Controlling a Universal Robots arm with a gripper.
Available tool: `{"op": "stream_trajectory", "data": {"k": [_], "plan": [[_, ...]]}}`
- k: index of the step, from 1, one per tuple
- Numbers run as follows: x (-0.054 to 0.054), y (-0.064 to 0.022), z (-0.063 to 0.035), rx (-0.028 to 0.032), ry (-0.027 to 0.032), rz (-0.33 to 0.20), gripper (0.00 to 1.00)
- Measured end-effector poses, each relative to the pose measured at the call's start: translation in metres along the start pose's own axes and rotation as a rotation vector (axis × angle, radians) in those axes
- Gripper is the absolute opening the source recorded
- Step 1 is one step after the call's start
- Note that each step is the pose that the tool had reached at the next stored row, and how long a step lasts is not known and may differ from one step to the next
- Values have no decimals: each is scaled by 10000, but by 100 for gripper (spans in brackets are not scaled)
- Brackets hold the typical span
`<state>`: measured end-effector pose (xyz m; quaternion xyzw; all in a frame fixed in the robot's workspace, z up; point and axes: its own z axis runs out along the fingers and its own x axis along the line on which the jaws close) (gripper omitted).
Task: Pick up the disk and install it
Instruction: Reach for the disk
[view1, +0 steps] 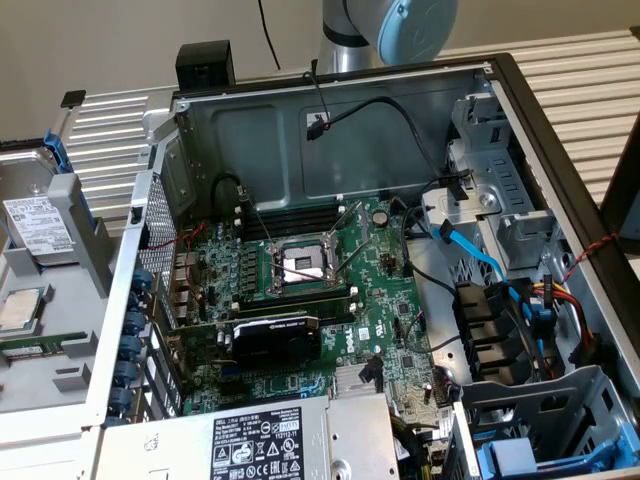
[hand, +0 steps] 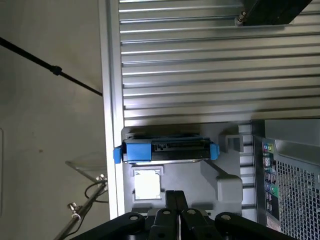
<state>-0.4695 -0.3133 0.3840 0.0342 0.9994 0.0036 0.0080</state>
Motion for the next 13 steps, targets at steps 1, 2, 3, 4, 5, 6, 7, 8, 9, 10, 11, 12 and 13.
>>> {"op": "stream_trajectory", "data": {"k": [1, 2, 3, 4, 5, 6, 7, 8, 9, 10, 11, 12, 13], "plan": [[0, 0, 0, 0, 3, -1, 11], [1, 0, 0, 0, 4, -1, 11], [1, 1, 0, 0, 4, 1, 11], [2, 0, 0, 0, 3, 1, 11], [2, 0, 1, 0, 3, 0, 11], [3, 0, 0, 0, 3, 1, 11], [3, 0, 0, 0, 3, 0, 11], [3, 1, 0, 0, 3, 1, 17], [3, 1, 0, 0, 3, 1, 24], [3, 1, 0, 0, 4, 1, 24], [3, 0, 1, 1, 4, 1, 30], [3, 0, 1, 0, 4, 1, 30], [3, 0, 1, 1, 4, 1, 36]]}}
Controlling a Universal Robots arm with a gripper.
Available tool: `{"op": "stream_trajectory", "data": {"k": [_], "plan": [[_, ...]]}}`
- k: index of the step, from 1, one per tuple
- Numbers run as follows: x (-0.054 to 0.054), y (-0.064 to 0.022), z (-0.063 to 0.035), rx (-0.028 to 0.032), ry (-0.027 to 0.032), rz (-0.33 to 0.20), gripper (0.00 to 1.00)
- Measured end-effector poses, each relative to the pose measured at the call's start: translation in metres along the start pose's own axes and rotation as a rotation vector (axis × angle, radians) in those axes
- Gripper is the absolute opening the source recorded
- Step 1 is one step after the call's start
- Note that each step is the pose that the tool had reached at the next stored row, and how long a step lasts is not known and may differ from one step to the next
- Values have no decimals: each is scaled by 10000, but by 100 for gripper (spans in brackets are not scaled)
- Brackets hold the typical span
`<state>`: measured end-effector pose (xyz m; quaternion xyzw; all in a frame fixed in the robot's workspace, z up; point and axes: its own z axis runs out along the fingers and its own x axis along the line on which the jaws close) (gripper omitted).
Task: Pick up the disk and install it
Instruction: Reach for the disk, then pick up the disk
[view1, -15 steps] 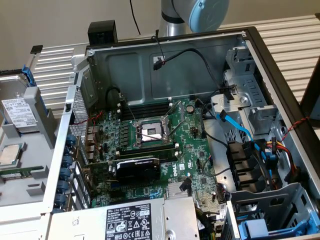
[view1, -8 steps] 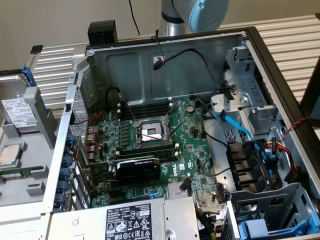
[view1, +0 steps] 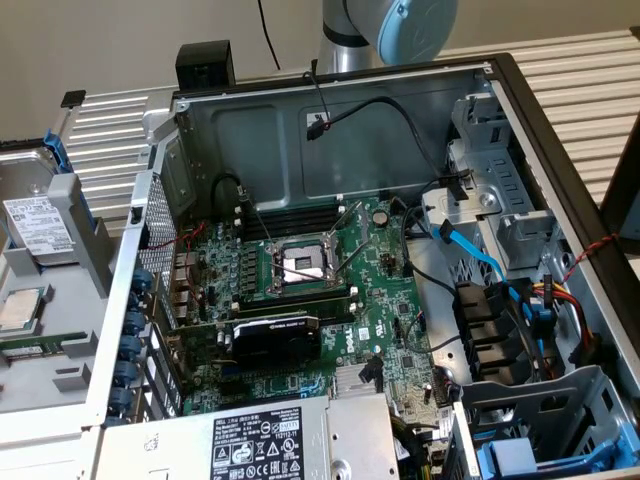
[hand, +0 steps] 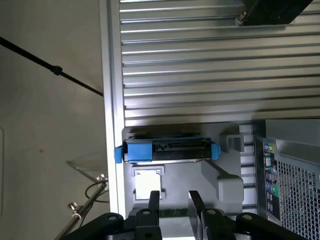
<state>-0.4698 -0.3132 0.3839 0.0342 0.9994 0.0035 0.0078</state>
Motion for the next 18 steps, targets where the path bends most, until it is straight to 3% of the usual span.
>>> {"op": "stream_trajectory", "data": {"k": [18], "plan": [[0, 1, 1, -1, -3, -10, 36]]}}
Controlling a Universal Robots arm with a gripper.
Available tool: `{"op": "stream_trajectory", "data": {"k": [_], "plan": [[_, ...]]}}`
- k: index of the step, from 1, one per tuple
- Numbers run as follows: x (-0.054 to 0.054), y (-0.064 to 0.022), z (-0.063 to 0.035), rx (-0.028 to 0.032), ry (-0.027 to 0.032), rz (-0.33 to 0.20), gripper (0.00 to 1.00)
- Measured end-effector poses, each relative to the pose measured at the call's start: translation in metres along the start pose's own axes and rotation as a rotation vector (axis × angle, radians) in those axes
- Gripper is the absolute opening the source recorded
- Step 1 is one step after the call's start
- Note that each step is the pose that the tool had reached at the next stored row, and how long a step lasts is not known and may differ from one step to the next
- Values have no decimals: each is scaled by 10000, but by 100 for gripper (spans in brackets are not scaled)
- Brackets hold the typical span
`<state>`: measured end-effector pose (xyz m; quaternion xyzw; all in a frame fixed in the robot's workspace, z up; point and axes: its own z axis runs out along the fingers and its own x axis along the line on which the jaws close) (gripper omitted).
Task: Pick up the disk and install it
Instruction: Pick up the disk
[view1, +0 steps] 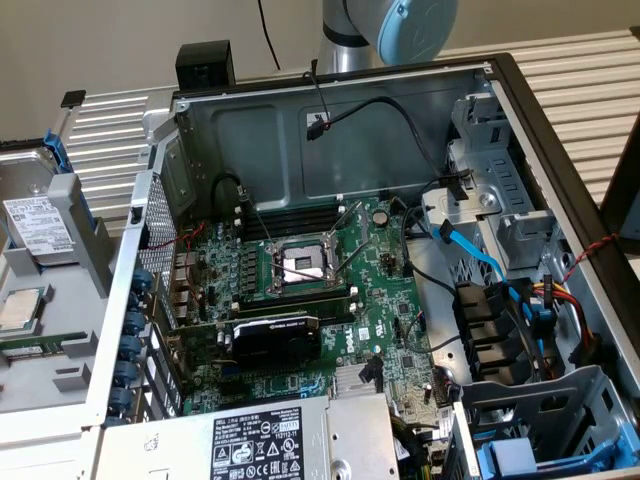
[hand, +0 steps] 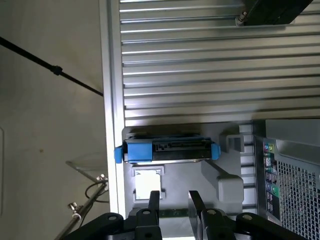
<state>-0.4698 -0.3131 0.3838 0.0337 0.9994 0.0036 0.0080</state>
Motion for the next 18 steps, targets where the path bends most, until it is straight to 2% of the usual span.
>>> {"op": "stream_trajectory", "data": {"k": [18], "plan": [[1, 1, 0, -50, 24, -3223, 36]]}}
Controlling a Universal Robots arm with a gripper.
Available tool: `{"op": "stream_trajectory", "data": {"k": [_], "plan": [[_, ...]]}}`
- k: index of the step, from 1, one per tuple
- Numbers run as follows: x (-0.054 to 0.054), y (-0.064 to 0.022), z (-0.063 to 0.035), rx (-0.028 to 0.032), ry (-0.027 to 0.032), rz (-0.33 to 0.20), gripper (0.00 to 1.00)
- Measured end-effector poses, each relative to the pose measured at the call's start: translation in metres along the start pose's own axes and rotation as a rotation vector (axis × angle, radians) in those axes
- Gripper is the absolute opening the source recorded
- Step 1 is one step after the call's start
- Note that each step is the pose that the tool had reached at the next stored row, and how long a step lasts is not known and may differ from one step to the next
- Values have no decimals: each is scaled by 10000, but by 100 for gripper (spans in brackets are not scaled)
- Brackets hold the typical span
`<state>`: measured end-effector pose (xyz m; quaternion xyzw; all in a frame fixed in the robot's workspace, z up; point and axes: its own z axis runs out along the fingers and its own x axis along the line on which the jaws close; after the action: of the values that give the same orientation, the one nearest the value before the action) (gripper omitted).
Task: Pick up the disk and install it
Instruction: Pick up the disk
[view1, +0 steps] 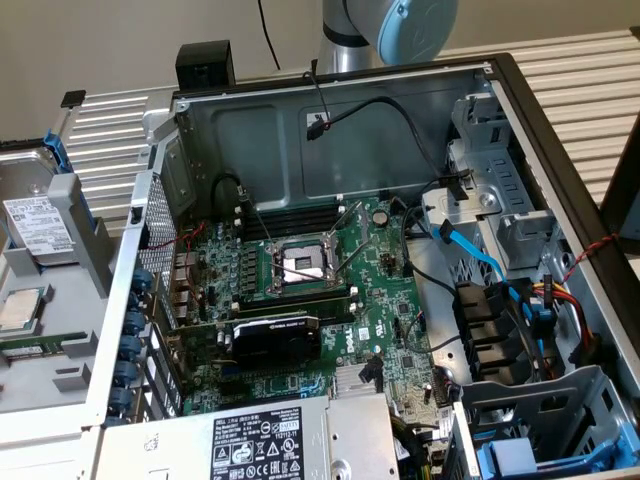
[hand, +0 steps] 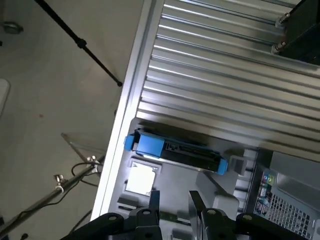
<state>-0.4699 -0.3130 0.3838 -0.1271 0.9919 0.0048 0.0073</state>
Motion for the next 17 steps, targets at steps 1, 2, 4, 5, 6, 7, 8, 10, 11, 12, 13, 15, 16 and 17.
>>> {"op": "stream_trajectory", "data": {"k": [1, 2, 4, 5, 6, 7, 8, 10, 11, 12, 13, 15, 16, 17], "plan": [[0, 0, 0, -3, 2, -179, 36], [0, 0, 0, -6, 4, -359, 36], [0, 0, 0, -12, 6, -735, 36], [0, 0, 0, -15, 7, -921, 36], [0, 0, 0, -17, 9, -1094, 36], [0, 0, 0, -20, 9, -1280, 36], [0, 0, 0, -23, 11, -1449, 36], [0, 0, 1, -29, 13, -1826, 36], [0, 0, 0, -32, 15, -2004, 36], [0, 0, 0, -34, 17, -2185, 36], [0, 0, 0, -38, 18, -2364, 36], [0, 0, 0, -43, 21, -2724, 36], [0, 0, 0, -46, 23, -2915, 36], [0, 0, 0, -49, 25, -3096, 36]]}}
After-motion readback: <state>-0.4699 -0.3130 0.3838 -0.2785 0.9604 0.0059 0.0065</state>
